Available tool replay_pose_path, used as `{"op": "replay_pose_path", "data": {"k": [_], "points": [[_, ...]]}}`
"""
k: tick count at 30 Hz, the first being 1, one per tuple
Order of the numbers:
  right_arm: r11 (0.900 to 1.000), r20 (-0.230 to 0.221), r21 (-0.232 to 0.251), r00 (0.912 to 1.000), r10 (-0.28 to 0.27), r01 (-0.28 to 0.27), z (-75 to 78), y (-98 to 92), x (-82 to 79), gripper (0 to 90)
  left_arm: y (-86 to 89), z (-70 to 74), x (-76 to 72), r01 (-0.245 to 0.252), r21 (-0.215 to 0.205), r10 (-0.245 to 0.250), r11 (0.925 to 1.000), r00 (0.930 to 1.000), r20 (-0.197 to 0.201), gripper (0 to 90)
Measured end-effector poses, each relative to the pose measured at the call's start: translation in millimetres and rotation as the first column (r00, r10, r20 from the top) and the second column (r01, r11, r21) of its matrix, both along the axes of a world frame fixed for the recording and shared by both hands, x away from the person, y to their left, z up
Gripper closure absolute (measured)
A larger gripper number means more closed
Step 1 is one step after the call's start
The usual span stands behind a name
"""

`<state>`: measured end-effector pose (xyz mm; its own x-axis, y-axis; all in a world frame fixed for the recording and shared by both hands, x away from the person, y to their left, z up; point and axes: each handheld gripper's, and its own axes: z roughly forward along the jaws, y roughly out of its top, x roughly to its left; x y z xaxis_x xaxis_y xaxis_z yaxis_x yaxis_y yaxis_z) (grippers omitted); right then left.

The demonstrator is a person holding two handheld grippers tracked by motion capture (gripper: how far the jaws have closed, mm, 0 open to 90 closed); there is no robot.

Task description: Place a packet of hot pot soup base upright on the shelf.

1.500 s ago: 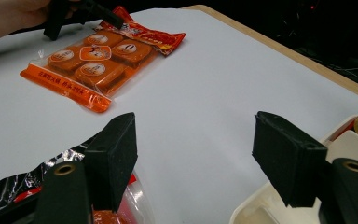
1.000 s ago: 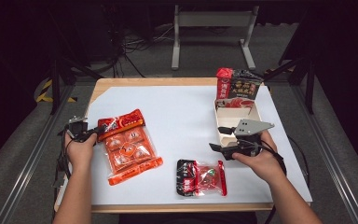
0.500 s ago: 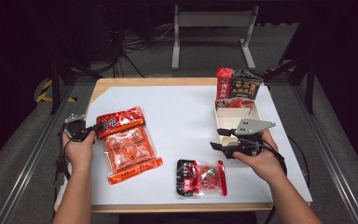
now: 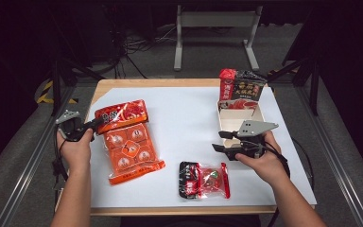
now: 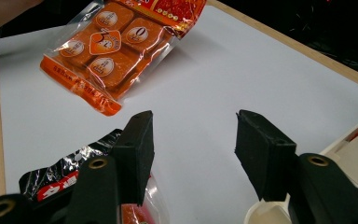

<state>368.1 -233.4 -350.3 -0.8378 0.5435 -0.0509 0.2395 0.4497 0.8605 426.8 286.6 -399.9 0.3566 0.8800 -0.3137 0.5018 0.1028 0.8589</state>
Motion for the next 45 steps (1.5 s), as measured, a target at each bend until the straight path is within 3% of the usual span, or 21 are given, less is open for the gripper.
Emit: {"op": "replay_pose_path", "data": {"k": [7, 10, 21, 23, 28, 32, 35, 36, 37, 38, 39, 41, 45], "points": [[1.0, -0.005, 0.003, 1.0, 0.007, -0.007, 4.0, 4.7, 0.4, 50.1, -6.6, 24.3, -12.7, 0.035, -0.005, -0.035, 0.9994, 0.9971, 0.068, 90.0], [1.0, -0.004, 0.005, 1.0, 0.008, -0.008, 5.5, 6.2, 0.7, 50.5, -8.5, 30.1, -16.0, 0.048, -0.008, -0.048, 0.9988, 0.9957, 0.08, 90.0], [1.0, 0.012, 0.006, 0.9997, 0.021, -0.021, 16.5, 15.3, 3.4, 50.2, -18.5, 58.3, -35.9, 0.123, -0.026, -0.117, 0.9921, 0.9808, 0.156, 90.0], [1.0, 0.012, 0.008, 0.9997, 0.023, -0.023, 17.1, 15.8, 3.5, 50.1, -20.3, 61.2, -37.9, 0.137, -0.028, -0.131, 0.9902, 0.9781, 0.162, 90.0], [0.999, 0.021, 0.047, 0.9997, 0.014, -0.015, 22.9, 12.0, 2.5, 50.2, -21.4, 74.3, -49.1, 0.211, -0.057, -0.198, 0.9758, 0.9636, 0.179, 90.0], [0.999, 0.024, 0.053, 0.9996, 0.012, -0.014, 26.3, 10.1, 1.9, 50.3, -24.5, 78.7, -52.7, 0.221, -0.045, -0.21, 0.9742, 0.9602, 0.184, 90.0], [0.998, 0.029, 0.053, 0.9995, 0.015, -0.017, 29.0, 11.0, 0.6, 50.4, -30.3, 85.9, -58.3, 0.247, -0.036, -0.236, 0.9682, 0.9511, 0.199, 90.0], [0.998, 0.029, 0.053, 0.9995, 0.015, -0.017, 29.0, 11.0, 0.6, 50.4, -30.3, 85.9, -58.3, 0.247, -0.036, -0.236, 0.9682, 0.9511, 0.199, 90.0], [0.998, 0.029, 0.053, 0.9994, 0.018, -0.019, 29.2, 11.9, 0.6, 50.4, -31.3, 87.6, -59.1, 0.264, -0.036, -0.251, 0.9639, 0.9459, 0.206, 90.0], [0.998, 0.027, 0.05, 0.9994, 0.021, -0.023, 29.1, 13.5, 0.9, 50.2, -32.5, 90.5, -61.0, 0.311, -0.068, -0.291, 0.9481, 0.9337, 0.209, 90.0], [0.998, 0.027, 0.05, 0.9994, 0.021, -0.023, 29.1, 13.5, 0.9, 50.2, -32.5, 90.5, -61.0, 0.311, -0.068, -0.291, 0.9481, 0.9337, 0.209, 90.0], [0.998, 0.026, 0.052, 0.9994, 0.022, -0.024, 28.7, 14.1, 1.3, 50.2, -32.9, 94.0, -64.1, 0.338, -0.072, -0.316, 0.9385, 0.9238, 0.217, 90.0], [0.998, 0.022, 0.054, 0.9995, 0.022, -0.023, 27.7, 14.5, 2.2, 50.3, -38.3, 100.9, -70.0, 0.375, -0.048, -0.355, 0.9259, 0.9067, 0.228, 90.0]]}}
